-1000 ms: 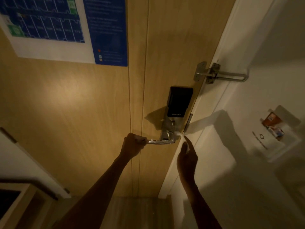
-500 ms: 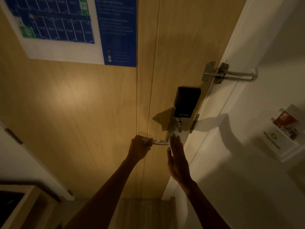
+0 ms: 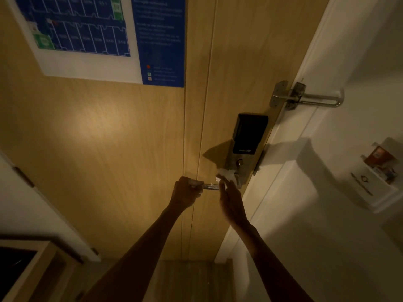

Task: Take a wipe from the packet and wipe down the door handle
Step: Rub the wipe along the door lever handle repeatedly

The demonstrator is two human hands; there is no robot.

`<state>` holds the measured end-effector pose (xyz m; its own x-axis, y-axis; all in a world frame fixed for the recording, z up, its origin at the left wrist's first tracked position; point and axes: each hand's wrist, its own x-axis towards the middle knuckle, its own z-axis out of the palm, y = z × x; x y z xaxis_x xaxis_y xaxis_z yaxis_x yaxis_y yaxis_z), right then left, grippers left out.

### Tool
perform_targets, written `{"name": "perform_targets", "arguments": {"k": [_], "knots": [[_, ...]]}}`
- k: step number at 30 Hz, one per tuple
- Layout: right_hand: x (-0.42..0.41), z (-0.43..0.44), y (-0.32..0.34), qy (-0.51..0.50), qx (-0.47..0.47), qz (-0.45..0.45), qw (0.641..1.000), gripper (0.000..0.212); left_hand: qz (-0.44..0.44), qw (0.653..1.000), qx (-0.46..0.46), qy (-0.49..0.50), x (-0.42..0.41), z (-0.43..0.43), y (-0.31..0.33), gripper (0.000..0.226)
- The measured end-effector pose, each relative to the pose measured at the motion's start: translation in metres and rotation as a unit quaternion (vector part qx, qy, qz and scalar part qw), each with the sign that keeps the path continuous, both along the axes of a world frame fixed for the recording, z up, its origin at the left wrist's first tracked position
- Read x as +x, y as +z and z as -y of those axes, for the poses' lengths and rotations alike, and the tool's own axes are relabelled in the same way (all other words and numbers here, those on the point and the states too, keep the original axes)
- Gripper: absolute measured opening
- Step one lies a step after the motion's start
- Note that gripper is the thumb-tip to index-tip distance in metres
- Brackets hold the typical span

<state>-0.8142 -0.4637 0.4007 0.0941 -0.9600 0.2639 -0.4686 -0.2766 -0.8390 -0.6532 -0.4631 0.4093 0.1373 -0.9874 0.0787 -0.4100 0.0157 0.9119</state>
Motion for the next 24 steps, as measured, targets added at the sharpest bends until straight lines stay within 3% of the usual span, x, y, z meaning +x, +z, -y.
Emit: {"name": "perform_targets", "arguments": {"k": [3,5,8,10,13,24], "knots": [[-0.015,-0.001,-0.017,0.079,-0.038,-0.151,0.985,0.066,0.026,1.000,-0.015,-0.002,0.002,0.000,0.000,0.013],[-0.025,0.000,-0.020,0.116,-0.015,-0.143,0.983,0.071,0.041,0.999,-0.024,-0.003,0.004,0.001,-0.002,0.013],[-0.027,0.007,-0.011,0.091,-0.032,-0.078,0.992,0.050,0.027,1.000,-0.012,0.009,0.003,0.002,-0.002,0.012],[-0.025,0.015,-0.006,0.059,-0.123,-0.154,0.979,0.038,0.021,1.000,-0.011,0.017,0.002,0.002,-0.004,0.011],[-0.023,0.023,-0.013,0.083,-0.198,-0.255,0.943,0.040,0.023,1.000,-0.013,0.015,0.002,0.002,-0.005,0.012],[-0.053,0.031,-0.008,0.075,-0.232,-0.283,0.928,0.038,0.033,0.999,-0.034,0.013,0.003,0.003,-0.008,0.012]]}}
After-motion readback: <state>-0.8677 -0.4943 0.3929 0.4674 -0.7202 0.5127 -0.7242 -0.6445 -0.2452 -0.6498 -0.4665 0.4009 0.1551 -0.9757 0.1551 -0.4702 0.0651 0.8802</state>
